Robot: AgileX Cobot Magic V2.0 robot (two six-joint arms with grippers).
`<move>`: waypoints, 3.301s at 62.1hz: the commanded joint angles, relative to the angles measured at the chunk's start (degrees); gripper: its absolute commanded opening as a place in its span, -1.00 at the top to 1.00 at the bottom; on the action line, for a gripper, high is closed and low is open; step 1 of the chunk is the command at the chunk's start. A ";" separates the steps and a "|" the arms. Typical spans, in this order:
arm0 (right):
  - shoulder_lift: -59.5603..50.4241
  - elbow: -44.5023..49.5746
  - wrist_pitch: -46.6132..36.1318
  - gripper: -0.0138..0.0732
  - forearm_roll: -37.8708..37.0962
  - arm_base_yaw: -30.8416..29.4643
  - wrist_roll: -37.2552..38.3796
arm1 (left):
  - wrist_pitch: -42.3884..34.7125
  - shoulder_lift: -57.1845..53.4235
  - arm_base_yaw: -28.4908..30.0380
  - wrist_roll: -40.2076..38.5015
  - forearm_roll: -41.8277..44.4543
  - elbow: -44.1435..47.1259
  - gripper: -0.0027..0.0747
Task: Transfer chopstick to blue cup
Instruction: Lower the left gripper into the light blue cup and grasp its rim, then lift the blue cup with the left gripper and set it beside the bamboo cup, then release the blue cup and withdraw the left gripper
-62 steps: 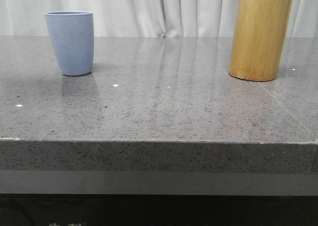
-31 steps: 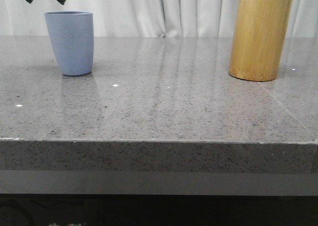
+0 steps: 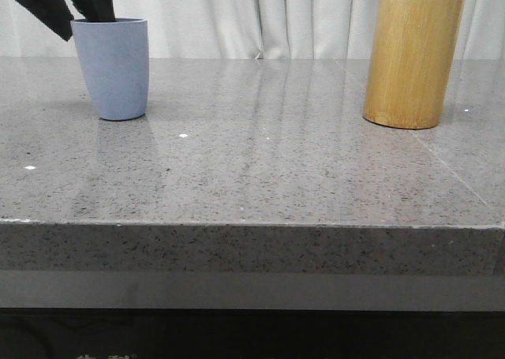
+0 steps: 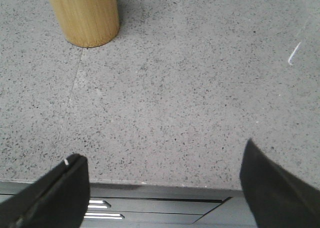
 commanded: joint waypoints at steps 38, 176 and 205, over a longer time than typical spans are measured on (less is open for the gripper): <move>0.57 -1.86 -3.24 -0.75 0.17 -0.18 -0.41 | -2.46 -2.71 -0.12 -0.58 -0.60 -2.65 0.98; 0.57 -1.86 -3.26 -0.75 0.64 -0.18 -0.41 | 10.06 8.84 -20.45 -0.59 -1.97 -31.80 0.22; 0.57 -1.86 -3.21 -0.75 2.64 -0.18 -0.41 | 11.06 -10.21 -20.45 -0.59 -2.09 -19.10 0.22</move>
